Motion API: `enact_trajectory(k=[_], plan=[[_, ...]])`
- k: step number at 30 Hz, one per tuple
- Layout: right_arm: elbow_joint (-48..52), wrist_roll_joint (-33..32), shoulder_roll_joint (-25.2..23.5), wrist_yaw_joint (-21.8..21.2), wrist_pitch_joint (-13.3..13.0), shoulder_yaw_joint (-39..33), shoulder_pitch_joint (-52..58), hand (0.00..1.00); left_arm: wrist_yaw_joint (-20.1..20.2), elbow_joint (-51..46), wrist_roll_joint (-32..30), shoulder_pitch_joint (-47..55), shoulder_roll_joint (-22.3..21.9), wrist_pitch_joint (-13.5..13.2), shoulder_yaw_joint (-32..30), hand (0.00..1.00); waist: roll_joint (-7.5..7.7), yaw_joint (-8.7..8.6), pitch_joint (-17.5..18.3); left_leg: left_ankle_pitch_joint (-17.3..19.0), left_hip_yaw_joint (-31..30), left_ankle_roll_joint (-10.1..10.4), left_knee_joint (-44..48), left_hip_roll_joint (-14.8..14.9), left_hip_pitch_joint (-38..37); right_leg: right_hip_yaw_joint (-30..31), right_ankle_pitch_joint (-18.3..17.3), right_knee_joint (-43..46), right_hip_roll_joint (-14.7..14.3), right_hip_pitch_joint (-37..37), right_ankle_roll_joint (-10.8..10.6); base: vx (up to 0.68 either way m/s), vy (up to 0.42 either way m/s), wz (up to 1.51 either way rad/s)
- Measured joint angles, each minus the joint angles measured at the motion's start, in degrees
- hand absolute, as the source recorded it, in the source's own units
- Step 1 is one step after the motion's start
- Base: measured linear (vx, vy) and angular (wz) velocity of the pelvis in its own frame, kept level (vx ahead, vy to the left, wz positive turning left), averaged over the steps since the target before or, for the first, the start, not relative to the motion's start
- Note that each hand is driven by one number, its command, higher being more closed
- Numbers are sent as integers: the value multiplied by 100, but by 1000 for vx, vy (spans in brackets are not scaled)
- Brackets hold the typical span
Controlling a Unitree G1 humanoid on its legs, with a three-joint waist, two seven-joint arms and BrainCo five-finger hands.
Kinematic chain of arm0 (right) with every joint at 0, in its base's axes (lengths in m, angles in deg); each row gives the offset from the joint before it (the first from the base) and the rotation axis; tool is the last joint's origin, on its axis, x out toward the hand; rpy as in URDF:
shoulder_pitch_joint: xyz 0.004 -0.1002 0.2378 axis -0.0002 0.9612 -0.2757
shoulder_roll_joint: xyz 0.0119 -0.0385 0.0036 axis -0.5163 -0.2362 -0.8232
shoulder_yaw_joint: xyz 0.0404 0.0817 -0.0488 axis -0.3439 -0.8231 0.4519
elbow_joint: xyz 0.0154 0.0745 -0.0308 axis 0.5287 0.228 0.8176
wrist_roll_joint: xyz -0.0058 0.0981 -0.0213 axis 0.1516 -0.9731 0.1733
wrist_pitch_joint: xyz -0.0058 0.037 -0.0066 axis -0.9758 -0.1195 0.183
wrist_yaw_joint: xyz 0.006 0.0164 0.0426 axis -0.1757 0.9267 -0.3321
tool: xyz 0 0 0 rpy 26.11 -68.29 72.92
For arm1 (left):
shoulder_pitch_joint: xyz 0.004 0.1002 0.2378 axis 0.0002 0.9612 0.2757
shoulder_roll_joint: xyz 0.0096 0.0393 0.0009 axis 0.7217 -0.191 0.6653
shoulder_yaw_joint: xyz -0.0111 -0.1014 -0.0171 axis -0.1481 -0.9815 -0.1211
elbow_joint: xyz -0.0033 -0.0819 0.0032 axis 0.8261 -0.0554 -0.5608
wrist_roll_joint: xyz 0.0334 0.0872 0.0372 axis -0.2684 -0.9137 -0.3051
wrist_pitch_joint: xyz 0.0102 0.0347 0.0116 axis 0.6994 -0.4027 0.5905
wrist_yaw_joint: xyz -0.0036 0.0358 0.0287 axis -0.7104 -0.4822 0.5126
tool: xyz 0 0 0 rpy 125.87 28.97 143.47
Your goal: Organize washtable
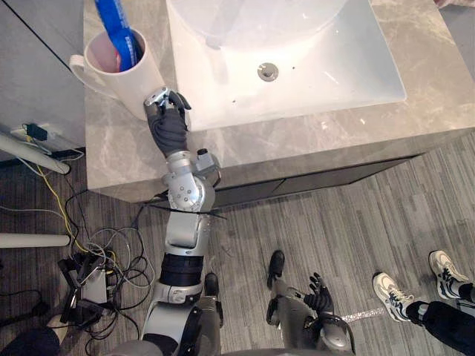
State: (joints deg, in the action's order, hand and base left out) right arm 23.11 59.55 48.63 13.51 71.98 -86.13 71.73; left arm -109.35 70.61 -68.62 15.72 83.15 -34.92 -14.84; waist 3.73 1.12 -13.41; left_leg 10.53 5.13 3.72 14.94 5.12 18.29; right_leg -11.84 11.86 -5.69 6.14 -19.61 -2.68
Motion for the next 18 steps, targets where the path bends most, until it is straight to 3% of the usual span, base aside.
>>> enact_trajectory(k=[7,18], plan=[[-19,5,4,-6,21,-3,0,0,262,-238,19,348,6,-34,-68,100,-7,140,-4,-1,-21,-1,0,-4,2,-18,0,0,0,10,0,0,0,0],[-28,5,12,-23,31,-4,0,0,345,-276,30,436,157,-35,-159,100,-8,138,-4,-2,-40,-2,0,-13,2,-34,0,-1,1,19,0,0,0,1]])
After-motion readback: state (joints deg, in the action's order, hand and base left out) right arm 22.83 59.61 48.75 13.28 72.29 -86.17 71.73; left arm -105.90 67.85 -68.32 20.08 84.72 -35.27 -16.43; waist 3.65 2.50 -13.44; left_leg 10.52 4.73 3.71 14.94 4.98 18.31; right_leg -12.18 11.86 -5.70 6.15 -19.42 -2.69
